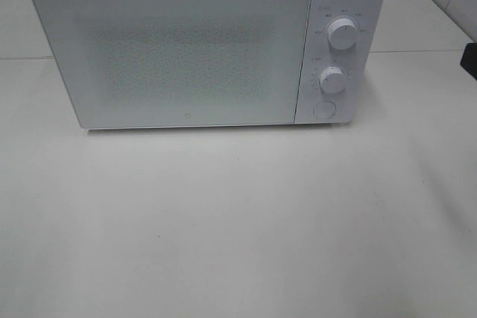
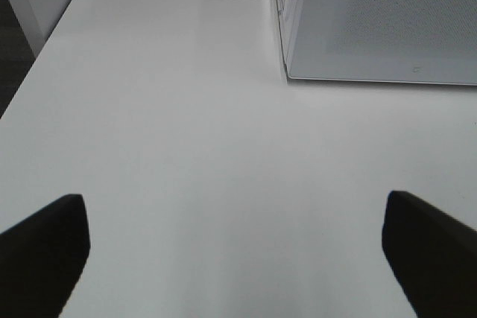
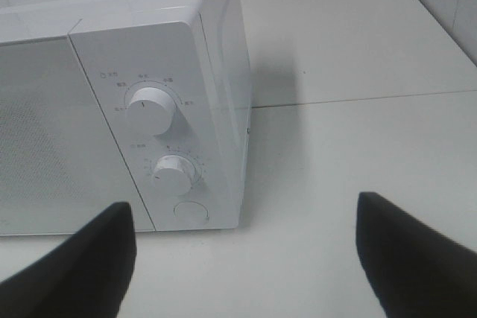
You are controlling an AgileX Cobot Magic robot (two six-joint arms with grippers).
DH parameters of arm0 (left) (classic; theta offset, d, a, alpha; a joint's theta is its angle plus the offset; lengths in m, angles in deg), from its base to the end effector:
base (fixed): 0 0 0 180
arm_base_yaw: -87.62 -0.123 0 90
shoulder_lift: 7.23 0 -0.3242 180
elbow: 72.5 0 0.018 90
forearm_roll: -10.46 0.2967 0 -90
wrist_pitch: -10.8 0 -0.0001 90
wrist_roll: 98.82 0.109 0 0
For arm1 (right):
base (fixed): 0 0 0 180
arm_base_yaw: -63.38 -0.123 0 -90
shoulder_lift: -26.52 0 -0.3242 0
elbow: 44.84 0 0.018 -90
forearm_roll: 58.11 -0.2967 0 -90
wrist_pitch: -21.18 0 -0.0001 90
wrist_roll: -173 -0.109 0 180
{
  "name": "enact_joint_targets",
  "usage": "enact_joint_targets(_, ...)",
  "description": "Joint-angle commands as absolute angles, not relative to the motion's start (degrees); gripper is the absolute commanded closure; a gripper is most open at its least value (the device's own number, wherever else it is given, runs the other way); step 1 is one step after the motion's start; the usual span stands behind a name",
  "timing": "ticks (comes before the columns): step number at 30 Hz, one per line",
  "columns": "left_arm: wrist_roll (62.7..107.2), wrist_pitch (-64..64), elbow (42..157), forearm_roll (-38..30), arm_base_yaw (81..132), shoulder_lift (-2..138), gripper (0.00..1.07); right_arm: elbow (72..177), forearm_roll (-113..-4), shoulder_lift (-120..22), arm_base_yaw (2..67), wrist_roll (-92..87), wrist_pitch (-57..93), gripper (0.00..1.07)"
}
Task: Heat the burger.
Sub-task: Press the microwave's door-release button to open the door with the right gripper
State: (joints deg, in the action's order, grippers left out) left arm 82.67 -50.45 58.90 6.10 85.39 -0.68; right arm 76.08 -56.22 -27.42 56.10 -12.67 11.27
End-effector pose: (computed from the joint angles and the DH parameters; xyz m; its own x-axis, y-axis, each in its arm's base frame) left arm 0.0088 -0.0069 0.2960 -0.4434 -0.0279 -0.8959 0.0161 0.9991 -0.0391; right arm 0.1938 0.0254 0.2608 -0.2334 0.0371 -0.9717 -0.1170 0.9909 0.0660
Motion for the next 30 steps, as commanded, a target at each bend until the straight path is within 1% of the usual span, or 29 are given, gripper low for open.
enact_joint_targets(1,82.55,-50.4,58.9,6.27,85.1,-1.31,0.07,75.91,-55.76,-32.18,56.5,-13.02,5.37,0.33)
enact_joint_targets(5,82.55,-50.4,58.9,6.27,85.1,-1.31,0.07,75.74,-55.7,-36.3,56.5,-13.07,0.84,0.33)
enact_joint_targets(7,82.55,-50.4,58.9,6.27,85.1,-1.31,0.07,75.45,-54.56,-42.03,56.33,-14.79,-5.57,0.35)
enact_joint_targets(9,82.55,-50.4,58.9,6.27,85.1,-1.31,0.07,75.45,-54.04,-43.29,55.87,-16.11,-7.01,0.35)
enact_joint_targets(10,82.55,-50.4,58.9,6.27,85.1,-1.31,0.07,75.45,-53.18,-46.39,54.44,-18.23,-9.47,0.37)
enact_joint_targets(11,82.55,-50.4,58.9,6.27,85.1,-1.31,0.07,75.45,-53.18,-46.39,54.44,-18.23,-9.47,0.37)
enact_joint_targets(13,82.55,-50.4,58.9,6.27,85.1,-1.31,0.07,75.45,-53.35,-50.8,51.0,-19.78,-12.79,0.38)
enact_joint_targets(14,82.55,-50.4,58.9,6.27,85.1,-1.31,0.07,75.45,-53.35,-50.8,51.0,-19.78,-12.79,0.38)
enact_joint_targets(15,82.55,-50.4,58.9,6.27,85.1,-1.31,0.07,75.45,-53.47,-53.66,49.34,-20.35,-14.86,0.38)
enact_joint_targets(22,82.55,-50.4,58.9,6.27,85.1,-1.31,0.07,75.51,-57.19,-62.03,45.16,-24.99,-21.9,0.4)
enact_joint_targets(23,82.55,-50.4,58.9,6.27,85.1,-1.31,0.07,75.51,-58.11,-63.4,44.53,-26.83,-23.28,0.41)
enact_joint_targets(24,82.55,-50.4,58.9,6.27,85.1,-1.31,0.07,75.51,-58.11,-65.58,43.61,-31.29,-25.8,0.45)
enact_joint_targets(26,82.55,-50.4,58.9,6.27,85.1,-1.31,0.07,75.51,-58.11,-66.73,43.26,-34.33,-26.72,0.47)
enact_joint_targets(27,82.55,-50.4,58.9,6.27,85.1,-1.31,0.07,75.51,-57.36,-68.62,43.21,-41.32,-28.89,0.53)
enact_joint_targets(28,82.55,-50.4,58.9,6.27,85.1,-1.31,0.07,75.51,-57.36,-68.62,43.21,-41.32,-28.89,0.53)
enact_joint_targets(29,82.55,-50.4,58.9,6.27,85.1,-1.31,0.07,75.51,-57.02,-70.51,43.21,-48.31,-30.38,0.62)
enact_joint_targets(30,82.55,-50.4,58.9,6.27,85.1,-1.31,0.07,75.51,-57.02,-71.25,43.21,-51.35,-31.07,0.66)
